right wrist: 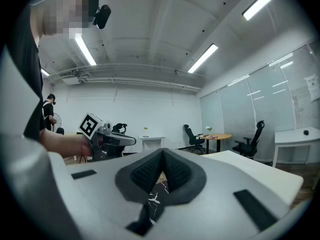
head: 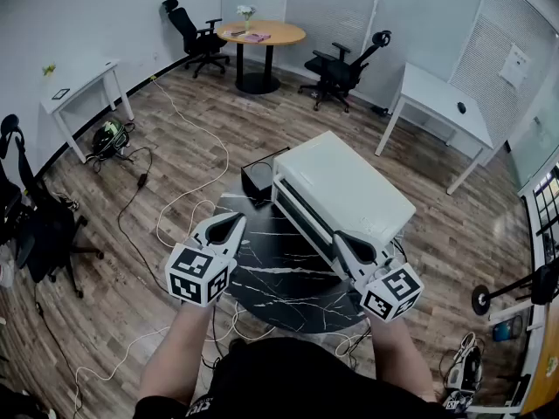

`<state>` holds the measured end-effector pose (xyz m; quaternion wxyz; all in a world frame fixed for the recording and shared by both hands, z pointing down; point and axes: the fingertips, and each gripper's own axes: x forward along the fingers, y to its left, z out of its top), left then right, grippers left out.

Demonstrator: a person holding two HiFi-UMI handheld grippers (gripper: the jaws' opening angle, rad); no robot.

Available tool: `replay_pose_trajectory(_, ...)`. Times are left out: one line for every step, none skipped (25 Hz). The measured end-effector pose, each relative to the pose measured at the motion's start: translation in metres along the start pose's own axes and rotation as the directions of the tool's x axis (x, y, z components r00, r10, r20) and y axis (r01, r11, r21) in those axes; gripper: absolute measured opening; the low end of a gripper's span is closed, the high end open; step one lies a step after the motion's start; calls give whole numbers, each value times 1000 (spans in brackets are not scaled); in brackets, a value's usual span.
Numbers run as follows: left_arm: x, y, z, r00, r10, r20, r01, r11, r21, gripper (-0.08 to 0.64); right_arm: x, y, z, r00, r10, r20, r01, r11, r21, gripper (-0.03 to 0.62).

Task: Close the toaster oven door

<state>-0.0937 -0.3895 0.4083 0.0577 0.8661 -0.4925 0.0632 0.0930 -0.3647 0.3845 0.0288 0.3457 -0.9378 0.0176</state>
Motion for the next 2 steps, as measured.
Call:
replay_pose_trajectory(0, 0, 0, 1000, 0, 1, 0, 1000, 0, 9, 0, 0, 0, 1000, 0, 1, 0, 1000, 1, 3)
replay_pose_trajectory(0, 0, 1, 1000, 0, 1, 0, 1000, 1, 9, 0, 0, 0, 1000, 0, 3, 0, 1000, 2, 3)
